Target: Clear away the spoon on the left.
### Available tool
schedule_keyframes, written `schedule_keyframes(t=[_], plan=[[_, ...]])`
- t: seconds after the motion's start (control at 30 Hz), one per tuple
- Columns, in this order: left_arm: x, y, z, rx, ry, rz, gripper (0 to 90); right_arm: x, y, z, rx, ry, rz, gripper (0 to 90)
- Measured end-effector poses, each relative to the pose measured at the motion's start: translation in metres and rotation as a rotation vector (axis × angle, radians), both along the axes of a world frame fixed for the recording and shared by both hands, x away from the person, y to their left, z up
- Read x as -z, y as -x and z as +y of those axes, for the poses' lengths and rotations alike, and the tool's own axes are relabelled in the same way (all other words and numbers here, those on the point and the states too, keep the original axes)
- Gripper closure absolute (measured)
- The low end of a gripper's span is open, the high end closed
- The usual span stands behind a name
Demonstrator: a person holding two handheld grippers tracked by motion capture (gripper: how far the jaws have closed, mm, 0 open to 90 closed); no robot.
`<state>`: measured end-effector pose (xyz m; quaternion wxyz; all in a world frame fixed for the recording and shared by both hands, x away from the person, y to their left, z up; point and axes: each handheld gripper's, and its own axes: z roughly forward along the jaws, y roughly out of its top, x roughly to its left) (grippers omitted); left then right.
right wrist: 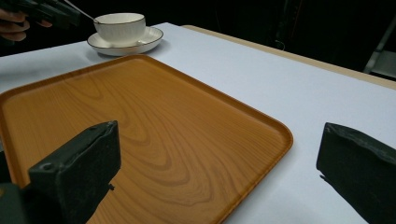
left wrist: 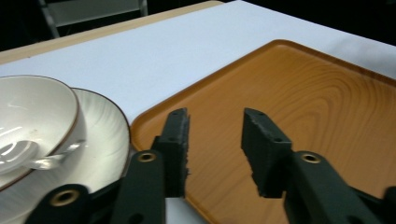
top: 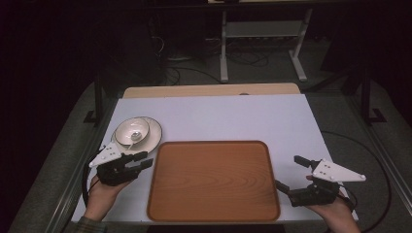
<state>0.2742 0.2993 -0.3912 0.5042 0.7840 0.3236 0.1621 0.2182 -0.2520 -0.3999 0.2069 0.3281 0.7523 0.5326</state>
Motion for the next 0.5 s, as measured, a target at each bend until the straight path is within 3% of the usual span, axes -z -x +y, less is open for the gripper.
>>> schedule_keyframes(t=[0.33, 0.5], plan=[[0.001, -0.004, 0.011, -0.053, -0.027, 0.022, 89.7, 0.001, 0.0, -0.001, -0.002, 0.001, 0.003, 0.0], [-0.002, -0.004, 0.017, -0.092, -0.03, 0.007, 89.7, 0.0, -0.001, 0.0, -0.003, -0.002, 0.001, 0.0]])
